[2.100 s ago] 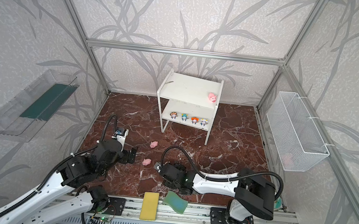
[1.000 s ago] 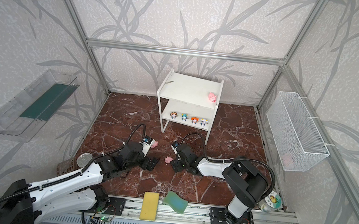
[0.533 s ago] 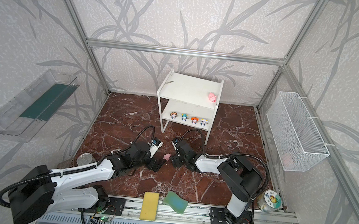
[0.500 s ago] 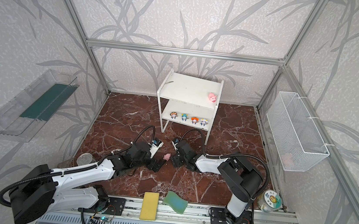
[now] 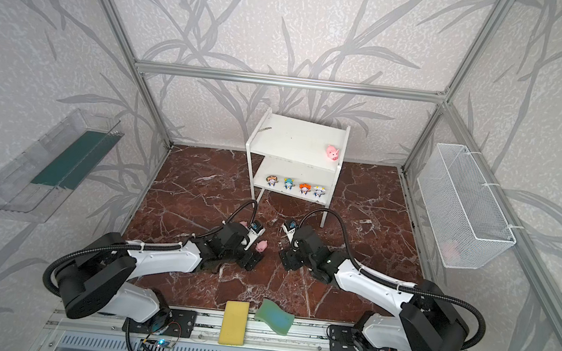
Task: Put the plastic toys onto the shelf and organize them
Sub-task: 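Close the left gripper on a pink pig while the right gripper hovers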
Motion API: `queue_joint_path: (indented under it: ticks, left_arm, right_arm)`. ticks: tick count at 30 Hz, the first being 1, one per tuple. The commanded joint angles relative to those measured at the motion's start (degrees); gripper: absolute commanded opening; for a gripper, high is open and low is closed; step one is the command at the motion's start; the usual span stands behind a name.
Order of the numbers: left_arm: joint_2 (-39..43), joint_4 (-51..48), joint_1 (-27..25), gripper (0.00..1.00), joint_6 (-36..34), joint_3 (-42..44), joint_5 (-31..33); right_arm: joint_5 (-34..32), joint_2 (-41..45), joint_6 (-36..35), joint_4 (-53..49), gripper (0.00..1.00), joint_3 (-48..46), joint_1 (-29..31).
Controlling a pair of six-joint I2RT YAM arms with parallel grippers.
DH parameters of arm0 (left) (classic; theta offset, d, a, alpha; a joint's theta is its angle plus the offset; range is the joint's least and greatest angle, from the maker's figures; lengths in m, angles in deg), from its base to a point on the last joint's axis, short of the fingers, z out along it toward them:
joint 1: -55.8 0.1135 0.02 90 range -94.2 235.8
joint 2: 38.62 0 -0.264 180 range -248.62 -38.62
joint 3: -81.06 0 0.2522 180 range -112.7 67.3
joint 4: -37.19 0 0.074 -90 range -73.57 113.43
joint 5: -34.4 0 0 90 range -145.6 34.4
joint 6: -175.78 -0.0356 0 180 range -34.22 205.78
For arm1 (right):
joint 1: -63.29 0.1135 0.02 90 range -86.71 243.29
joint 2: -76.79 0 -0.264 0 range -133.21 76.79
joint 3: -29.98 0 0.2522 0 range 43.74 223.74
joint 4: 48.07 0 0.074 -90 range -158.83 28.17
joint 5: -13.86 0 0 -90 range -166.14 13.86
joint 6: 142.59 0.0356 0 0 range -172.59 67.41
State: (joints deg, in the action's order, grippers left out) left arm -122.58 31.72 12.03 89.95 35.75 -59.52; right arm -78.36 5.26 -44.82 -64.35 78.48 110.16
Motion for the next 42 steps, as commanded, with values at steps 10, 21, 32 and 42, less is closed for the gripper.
queue_joint_path:
  ticks: [10, 21, 32, 42]
  left_arm:
    - [-7.63, -4.07, -0.05, 0.72, 2.14, -9.09, 0.5]
    - [-9.02, -9.49, -0.01, 0.64, 2.73, -11.32, 1.94]
    - [-8.39, -14.91, -0.03, 0.48, 2.56, -14.19, -0.09]
    - [-4.5, -20.77, -0.03, 0.33, 2.62, -15.99, -0.47]
  right_arm:
    - [5.34, 10.19, -4.05, -8.88, 0.86, 0.3, -0.07]
    - [6.98, 11.74, -5.09, -10.43, 0.86, 0.98, 0.06]
    - [7.67, 14.41, -5.88, -14.96, 0.86, 2.2, 0.41]
    - [6.98, 19.53, -5.25, -16.59, 0.86, 2.33, 0.42]
